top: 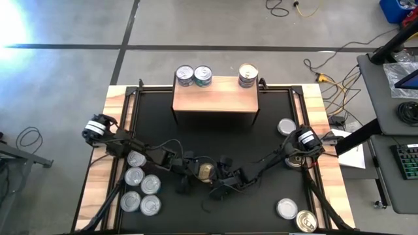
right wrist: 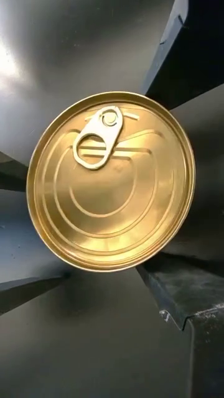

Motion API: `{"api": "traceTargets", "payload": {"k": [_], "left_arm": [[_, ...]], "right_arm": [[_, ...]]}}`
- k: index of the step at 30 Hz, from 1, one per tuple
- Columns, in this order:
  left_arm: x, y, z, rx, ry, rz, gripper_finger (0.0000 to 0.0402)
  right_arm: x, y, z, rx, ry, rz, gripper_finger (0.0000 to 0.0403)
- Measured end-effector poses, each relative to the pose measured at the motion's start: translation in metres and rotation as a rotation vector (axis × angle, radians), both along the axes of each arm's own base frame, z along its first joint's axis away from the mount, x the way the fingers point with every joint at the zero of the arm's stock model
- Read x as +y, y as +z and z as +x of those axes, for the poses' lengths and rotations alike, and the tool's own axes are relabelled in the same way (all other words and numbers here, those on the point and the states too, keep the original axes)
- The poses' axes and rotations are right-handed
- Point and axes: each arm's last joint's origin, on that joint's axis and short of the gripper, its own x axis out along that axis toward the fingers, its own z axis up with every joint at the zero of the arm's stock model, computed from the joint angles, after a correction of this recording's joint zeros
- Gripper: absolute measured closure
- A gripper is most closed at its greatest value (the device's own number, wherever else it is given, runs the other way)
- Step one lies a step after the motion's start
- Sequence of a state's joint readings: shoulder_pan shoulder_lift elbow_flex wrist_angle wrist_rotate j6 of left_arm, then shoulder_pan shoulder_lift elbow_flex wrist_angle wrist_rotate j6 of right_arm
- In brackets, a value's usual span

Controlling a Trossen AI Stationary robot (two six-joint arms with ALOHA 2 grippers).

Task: Stack canned seafood by type on shelf
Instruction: Put the top green tuna can on the shelf

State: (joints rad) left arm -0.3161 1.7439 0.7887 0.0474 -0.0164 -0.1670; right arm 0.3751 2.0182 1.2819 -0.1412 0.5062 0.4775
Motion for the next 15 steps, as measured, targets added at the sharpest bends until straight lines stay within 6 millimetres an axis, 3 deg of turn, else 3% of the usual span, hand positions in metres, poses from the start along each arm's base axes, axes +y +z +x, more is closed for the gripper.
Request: {"api": "traceTargets", "payload": {"k": [15], "left_arm": [[0.0051, -0.0014, 0.0021, 0.01, -0.022, -0.055, 0.0134]], "right_arm": [[0.0023, 0.0, -0.0026, -0.017, -0.089, 0.129, 0.003]]}}
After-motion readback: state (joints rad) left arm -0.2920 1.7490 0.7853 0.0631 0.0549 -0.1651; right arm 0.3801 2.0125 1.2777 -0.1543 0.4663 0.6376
